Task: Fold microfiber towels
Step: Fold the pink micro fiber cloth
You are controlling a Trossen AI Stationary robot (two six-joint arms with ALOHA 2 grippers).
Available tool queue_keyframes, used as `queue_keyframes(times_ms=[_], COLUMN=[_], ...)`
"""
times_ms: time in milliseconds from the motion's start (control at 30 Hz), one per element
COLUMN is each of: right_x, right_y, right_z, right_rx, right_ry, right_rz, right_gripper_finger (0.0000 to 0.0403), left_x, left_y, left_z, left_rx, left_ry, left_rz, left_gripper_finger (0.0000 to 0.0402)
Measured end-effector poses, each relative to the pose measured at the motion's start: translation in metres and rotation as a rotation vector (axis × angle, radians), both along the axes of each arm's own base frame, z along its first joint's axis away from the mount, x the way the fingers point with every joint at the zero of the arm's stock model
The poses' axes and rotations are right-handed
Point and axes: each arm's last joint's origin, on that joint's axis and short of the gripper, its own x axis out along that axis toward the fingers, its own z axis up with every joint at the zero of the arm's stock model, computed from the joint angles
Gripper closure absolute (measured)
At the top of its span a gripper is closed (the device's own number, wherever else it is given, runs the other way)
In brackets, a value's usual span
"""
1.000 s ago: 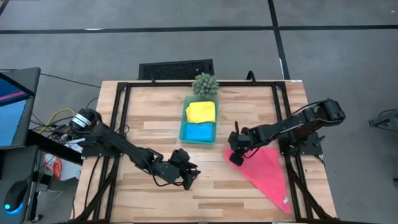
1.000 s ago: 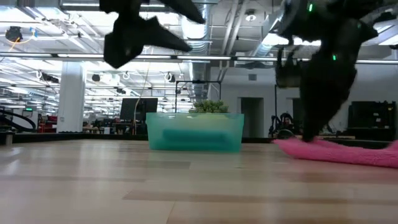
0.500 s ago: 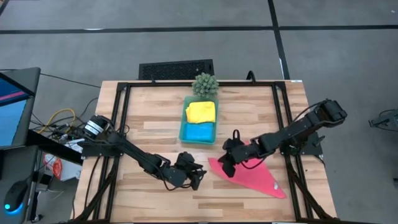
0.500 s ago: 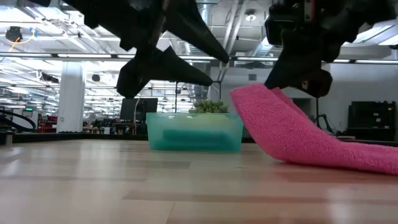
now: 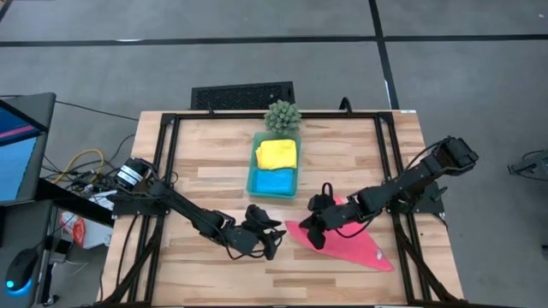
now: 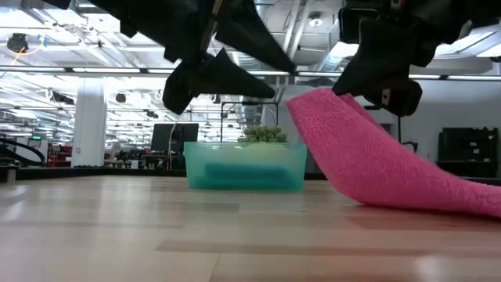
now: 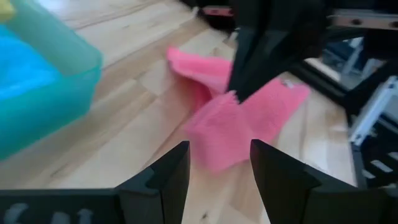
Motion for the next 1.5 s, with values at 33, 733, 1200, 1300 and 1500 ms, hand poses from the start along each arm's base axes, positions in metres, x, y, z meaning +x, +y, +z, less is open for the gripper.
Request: queue_keyframes(times_ms=[33, 733, 1200, 1300, 1500], right_x=[0.0, -0.004, -0.002, -0.002, -0.002], right_y=[0.0, 0.019, 0.017, 0.017, 0.017], right_z=[0.001, 0.005, 0.007, 0.007, 0.007], right_rx=[0.003, 0.016, 0.016, 0.016, 0.009], right_ry=[-0.008, -0.068, -0.082, -0.082, -0.084], right_rz=[0.0, 0.076, 0.074, 0.074, 0.08], right_gripper_finger=[0.039, 0.0391, 0.039, 0.0388, 0.0389], left_x=[0.001, 0.001, 0.008, 0.008, 0.008], left_y=[0.0, 0.009, 0.012, 0.012, 0.012], left_z=[0.001, -0.006, 0.003, 0.003, 0.002], left_rx=[-0.002, -0.012, -0.043, -0.047, -0.07], left_ry=[-0.008, -0.011, -0.084, -0.083, -0.079], left_rz=[-0.009, -0.11, -0.214, -0.216, -0.227], left_gripper_finger=[0.024, 0.024, 0.0244, 0.0246, 0.0255])
